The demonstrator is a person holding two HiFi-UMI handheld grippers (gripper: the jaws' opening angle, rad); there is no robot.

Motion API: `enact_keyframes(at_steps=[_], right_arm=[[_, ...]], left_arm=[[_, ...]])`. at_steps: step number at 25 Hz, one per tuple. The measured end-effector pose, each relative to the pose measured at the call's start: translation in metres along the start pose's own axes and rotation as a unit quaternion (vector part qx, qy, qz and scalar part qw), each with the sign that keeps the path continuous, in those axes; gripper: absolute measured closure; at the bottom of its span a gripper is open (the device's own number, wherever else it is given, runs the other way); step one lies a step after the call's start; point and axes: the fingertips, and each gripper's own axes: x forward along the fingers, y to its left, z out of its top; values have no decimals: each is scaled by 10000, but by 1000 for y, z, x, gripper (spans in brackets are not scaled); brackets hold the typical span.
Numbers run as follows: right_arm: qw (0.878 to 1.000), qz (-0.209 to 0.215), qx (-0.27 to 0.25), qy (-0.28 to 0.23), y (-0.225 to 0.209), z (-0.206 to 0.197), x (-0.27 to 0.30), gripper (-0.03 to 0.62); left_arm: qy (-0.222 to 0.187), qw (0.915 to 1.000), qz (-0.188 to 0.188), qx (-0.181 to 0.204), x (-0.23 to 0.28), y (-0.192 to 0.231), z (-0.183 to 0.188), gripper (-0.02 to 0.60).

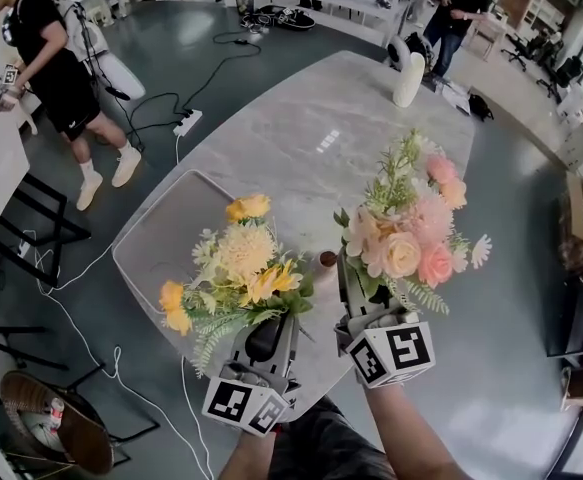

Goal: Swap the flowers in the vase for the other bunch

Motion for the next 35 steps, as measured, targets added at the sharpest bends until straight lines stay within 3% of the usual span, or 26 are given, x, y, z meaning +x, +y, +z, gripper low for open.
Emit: enact_keyframes(at_steps=[35], right_arm=[[9992,-131,-168,-328,-3,33,-10,503]], left_arm=[[-253,9995,-192,46,0,-8,13,526]])
